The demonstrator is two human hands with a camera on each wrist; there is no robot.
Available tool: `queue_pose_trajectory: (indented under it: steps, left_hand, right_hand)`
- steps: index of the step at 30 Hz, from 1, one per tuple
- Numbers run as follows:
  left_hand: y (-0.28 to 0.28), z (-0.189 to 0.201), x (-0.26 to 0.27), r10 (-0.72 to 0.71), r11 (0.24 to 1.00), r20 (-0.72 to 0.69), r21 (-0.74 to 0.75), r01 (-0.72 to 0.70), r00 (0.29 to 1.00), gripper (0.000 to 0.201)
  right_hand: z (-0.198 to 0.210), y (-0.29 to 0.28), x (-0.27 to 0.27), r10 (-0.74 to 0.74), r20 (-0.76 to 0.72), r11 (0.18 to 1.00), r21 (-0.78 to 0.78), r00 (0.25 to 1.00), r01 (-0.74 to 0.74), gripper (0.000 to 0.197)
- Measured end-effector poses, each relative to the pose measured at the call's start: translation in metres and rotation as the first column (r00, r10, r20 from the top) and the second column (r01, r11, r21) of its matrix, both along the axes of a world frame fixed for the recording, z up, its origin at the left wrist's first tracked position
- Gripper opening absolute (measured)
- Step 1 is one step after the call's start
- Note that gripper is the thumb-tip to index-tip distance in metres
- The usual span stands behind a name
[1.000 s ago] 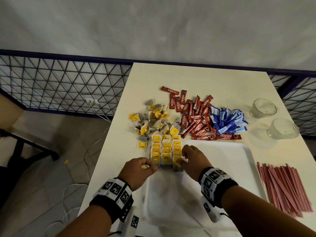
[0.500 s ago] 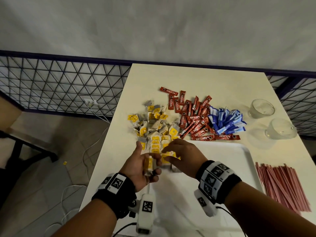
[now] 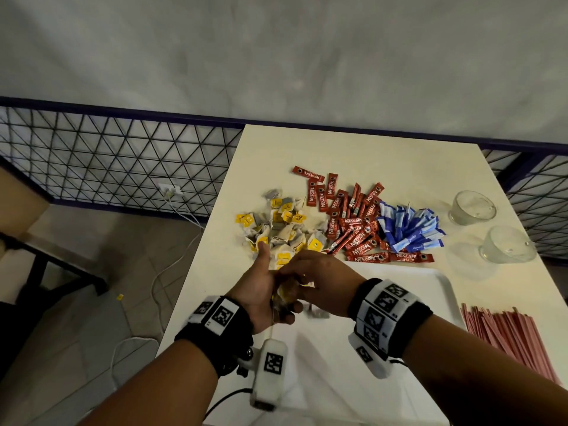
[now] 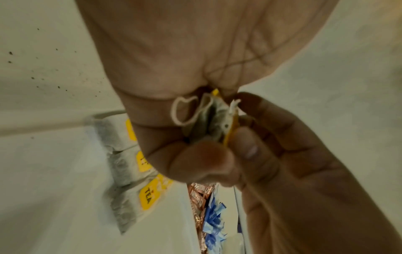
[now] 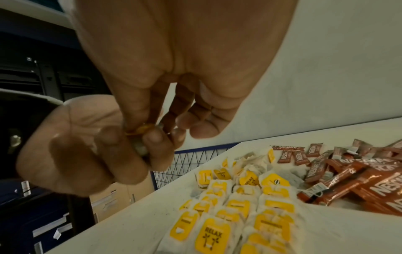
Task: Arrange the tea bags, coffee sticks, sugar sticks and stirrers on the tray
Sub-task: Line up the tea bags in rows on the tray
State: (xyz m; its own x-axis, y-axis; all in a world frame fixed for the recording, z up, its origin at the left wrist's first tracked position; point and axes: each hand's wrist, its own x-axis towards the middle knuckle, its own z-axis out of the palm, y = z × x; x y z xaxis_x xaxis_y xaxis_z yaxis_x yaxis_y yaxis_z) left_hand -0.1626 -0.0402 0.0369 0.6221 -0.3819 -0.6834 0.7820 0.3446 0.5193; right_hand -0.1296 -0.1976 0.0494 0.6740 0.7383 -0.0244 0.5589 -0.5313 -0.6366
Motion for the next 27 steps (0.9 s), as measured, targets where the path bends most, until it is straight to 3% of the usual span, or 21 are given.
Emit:
queue_pose_trajectory:
  steps: [4,7,10,12,14,15,17,19,20,22,25,27]
  left_hand:
    - [0.003,-0.002,0.003,0.021,0.999,-0.002,-0.04,-0.021,1.0,0.092]
    - [-0.001,-0.005,0.002,0.037,0.999,-0.016,-0.012,-0.037,0.999,0.072]
    - [-0.005,-0.014,0.001,0.086,0.991,-0.027,0.101,-0.083,0.996,0.044]
    - [-0.002,-0.022,0.001,0.153,0.966,0.033,0.206,-0.157,0.988,0.037]
    - [0.006,-0.027,0.001,0.199,0.929,0.233,0.264,-0.259,0.952,0.043]
    - [0.009,-0.025,0.001,0.145,0.913,0.384,0.304,-0.273,0.912,0.039]
    - [0.011,-0.018,0.001,-0.114,0.862,0.619,0.45,-0.233,0.777,0.019]
    - [0.009,-0.015,0.004,-0.3,0.771,0.684,0.584,-0.253,0.665,0.021]
    - [0.007,-0.013,0.006,-0.316,0.741,0.685,0.61,-0.28,0.657,0.019]
    - [0.007,-0.015,0.008,-0.353,0.699,0.68,0.648,-0.302,0.643,0.035]
    - [0.008,-0.022,0.007,-0.451,0.639,0.592,0.737,-0.221,0.668,0.027]
    - [0.007,-0.028,0.006,-0.471,0.628,0.551,0.758,-0.177,0.689,0.037]
  right_hand:
    - [-0.001,-0.003,0.001,-0.007,0.021,1.0,0.007,1.0,0.007,0.021]
    - [-0.001,-0.005,-0.001,-0.046,0.023,0.993,0.106,0.999,0.043,0.013]
    - [0.004,-0.008,-0.002,-0.182,-0.143,0.966,0.159,0.973,0.204,0.009]
    - [0.006,-0.011,0.001,-0.248,-0.237,0.944,0.16,0.939,0.29,0.012]
    - [0.009,-0.015,0.005,-0.276,-0.242,0.941,0.127,0.93,0.313,0.006]
    - [0.01,-0.017,0.007,-0.287,-0.235,0.941,0.11,0.929,0.319,0.005]
    - [0.011,-0.018,0.01,-0.307,-0.235,0.937,0.095,0.922,0.336,0.005]
    - [0.011,-0.018,0.012,-0.321,-0.239,0.931,0.1,0.916,0.352,0.007]
    - [0.011,-0.017,0.012,-0.328,-0.246,0.927,0.102,0.912,0.36,0.006]
    - [0.011,-0.015,0.012,-0.338,-0.251,0.924,0.094,0.907,0.37,0.002]
    - [0.006,-0.013,0.011,-0.345,-0.206,0.932,0.037,0.916,0.359,0.011]
    - [0.0,-0.013,0.011,-0.373,-0.2,0.924,0.013,0.906,0.383,0.014]
